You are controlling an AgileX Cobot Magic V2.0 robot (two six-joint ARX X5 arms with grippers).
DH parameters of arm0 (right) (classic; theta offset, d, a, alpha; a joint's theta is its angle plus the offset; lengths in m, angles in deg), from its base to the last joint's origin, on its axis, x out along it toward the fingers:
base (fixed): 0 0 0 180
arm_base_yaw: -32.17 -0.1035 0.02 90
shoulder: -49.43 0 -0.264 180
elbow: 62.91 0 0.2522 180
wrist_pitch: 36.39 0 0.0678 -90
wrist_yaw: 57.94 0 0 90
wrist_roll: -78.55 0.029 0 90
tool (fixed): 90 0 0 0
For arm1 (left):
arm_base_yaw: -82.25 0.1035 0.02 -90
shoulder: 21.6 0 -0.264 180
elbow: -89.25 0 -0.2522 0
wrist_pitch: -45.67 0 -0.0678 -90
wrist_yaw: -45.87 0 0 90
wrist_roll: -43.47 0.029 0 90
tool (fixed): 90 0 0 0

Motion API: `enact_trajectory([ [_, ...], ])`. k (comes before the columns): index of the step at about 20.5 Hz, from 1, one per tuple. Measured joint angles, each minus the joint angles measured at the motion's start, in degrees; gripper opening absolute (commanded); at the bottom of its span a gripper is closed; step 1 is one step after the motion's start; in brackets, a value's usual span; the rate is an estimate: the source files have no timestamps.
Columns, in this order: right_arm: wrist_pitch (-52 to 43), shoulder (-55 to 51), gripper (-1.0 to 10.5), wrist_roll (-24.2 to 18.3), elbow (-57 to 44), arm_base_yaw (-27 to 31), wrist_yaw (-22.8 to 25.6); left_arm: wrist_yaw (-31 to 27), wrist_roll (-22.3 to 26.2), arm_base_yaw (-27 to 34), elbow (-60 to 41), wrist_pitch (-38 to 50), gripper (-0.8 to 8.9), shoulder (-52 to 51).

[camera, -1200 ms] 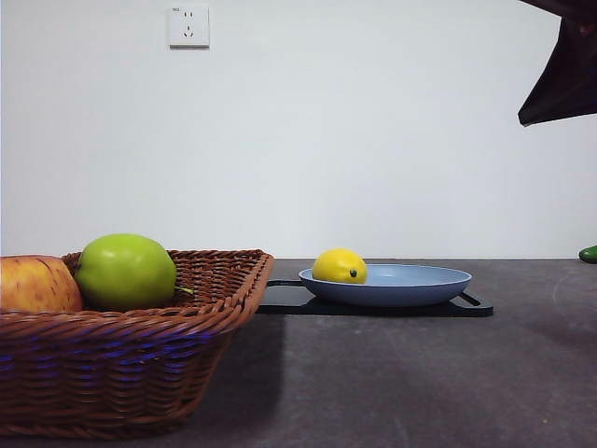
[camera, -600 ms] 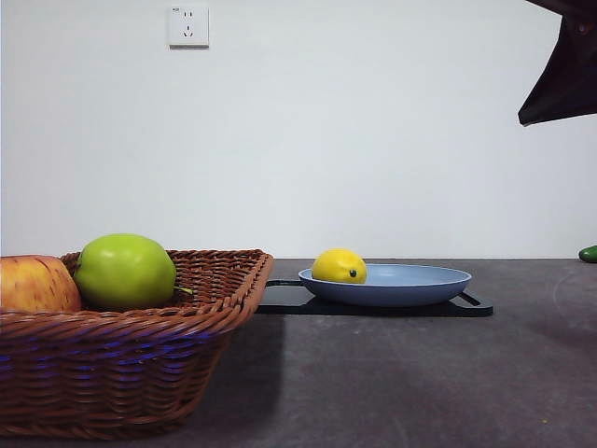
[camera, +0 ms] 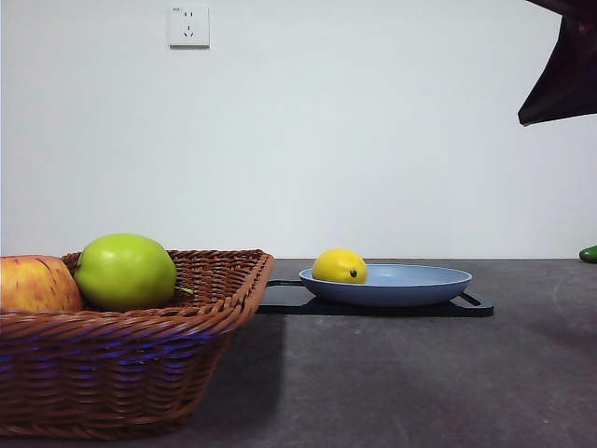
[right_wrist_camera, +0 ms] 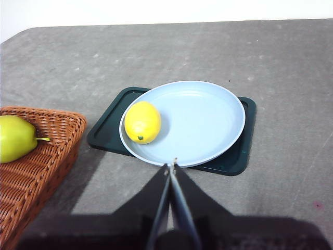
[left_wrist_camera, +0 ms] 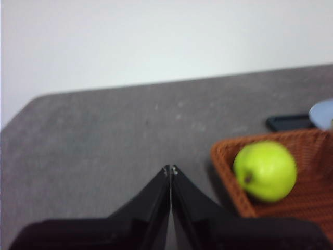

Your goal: Take the lemon from the basket,put the lemon in the plate,hand out the plate

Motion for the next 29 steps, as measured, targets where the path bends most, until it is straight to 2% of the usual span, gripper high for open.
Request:
enact_trajectory([
  [7,0.0,0.0,0.0,0.0,0.0,0.0,0.0,-0.31,-2.05,1.38,-7.08,3.02,0.08,-0.57],
  [26,0.0,-0.02,0.0,-0.02,0.0,0.0,0.0,-0.31,-2.91,1.68,-7.34,3.39,0.08,-0.57],
  [29,3.28,-4.87,0.0,-1.81,-0.46,0.61,0.0,-0.31,-2.91,1.68,-7.34,3.39,0.08,-0.57],
])
